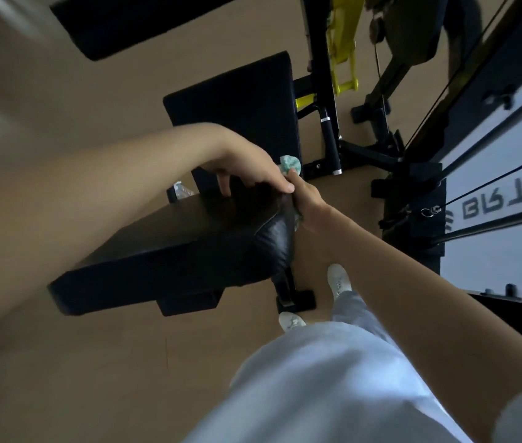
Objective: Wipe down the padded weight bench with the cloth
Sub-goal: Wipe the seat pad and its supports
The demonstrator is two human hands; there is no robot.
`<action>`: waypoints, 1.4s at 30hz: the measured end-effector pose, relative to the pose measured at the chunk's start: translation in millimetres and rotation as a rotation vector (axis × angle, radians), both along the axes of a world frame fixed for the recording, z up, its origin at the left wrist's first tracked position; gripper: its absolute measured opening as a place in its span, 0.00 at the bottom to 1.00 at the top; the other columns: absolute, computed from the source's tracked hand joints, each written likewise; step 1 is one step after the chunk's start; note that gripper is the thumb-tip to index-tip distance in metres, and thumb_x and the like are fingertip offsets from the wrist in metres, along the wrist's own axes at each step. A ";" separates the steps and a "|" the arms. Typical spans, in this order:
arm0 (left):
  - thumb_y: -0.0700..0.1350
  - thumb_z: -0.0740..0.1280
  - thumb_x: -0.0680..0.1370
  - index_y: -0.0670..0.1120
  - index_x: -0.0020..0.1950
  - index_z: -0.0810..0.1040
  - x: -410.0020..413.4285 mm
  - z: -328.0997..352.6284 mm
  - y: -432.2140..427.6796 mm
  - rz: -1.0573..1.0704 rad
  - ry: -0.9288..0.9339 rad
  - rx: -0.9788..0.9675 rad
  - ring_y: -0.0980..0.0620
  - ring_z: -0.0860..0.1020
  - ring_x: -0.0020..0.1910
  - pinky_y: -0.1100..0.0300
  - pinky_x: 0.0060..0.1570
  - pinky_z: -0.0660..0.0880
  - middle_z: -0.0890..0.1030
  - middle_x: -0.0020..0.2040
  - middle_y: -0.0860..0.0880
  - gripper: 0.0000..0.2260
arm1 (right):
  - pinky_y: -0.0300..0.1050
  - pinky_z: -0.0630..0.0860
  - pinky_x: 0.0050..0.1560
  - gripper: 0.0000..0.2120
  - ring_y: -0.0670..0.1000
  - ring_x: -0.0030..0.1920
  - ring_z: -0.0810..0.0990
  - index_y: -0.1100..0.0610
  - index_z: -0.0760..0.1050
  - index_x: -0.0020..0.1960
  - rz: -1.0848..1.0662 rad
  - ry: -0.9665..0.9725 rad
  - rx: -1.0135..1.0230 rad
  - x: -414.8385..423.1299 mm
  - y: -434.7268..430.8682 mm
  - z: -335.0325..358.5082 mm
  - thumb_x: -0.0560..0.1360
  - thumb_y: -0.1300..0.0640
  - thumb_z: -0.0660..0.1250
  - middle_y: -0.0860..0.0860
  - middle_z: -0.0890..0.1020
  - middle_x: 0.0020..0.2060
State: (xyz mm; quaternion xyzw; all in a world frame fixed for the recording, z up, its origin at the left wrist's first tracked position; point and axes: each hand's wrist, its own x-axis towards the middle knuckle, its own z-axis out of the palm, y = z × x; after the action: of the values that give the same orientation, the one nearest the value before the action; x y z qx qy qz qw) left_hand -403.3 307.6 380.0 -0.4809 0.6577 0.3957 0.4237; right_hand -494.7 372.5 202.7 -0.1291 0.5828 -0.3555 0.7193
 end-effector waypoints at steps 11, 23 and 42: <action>0.70 0.58 0.79 0.64 0.82 0.52 22.5 -96.9 -45.2 0.170 0.009 0.111 0.46 0.50 0.84 0.42 0.81 0.48 0.51 0.85 0.51 0.34 | 0.43 0.77 0.37 0.24 0.50 0.41 0.81 0.61 0.76 0.67 -0.017 -0.048 0.200 0.3 -53.9 -57.0 0.84 0.43 0.59 0.53 0.81 0.42; 0.68 0.59 0.79 0.59 0.84 0.47 30.3 -117.4 -46.8 0.251 0.097 0.133 0.51 0.48 0.84 0.48 0.82 0.44 0.50 0.85 0.55 0.37 | 0.52 0.74 0.70 0.24 0.50 0.66 0.80 0.45 0.73 0.72 -0.072 -0.142 -0.033 7.9 4.4 -44.3 0.80 0.38 0.61 0.50 0.80 0.67; 0.70 0.64 0.73 0.64 0.82 0.54 42.0 -129.7 -59.0 0.310 0.100 0.146 0.50 0.48 0.84 0.46 0.81 0.45 0.51 0.85 0.56 0.39 | 0.49 0.80 0.57 0.21 0.52 0.52 0.83 0.53 0.74 0.66 0.082 0.083 0.170 -44.6 -122.3 -126.9 0.81 0.40 0.62 0.50 0.82 0.51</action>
State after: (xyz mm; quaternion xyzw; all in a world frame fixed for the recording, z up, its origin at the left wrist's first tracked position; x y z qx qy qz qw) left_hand -361.3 248.6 250.3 -0.5241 0.5656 0.5265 0.3581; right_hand -539.4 250.2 75.8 -0.1062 0.6344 -0.2693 0.7168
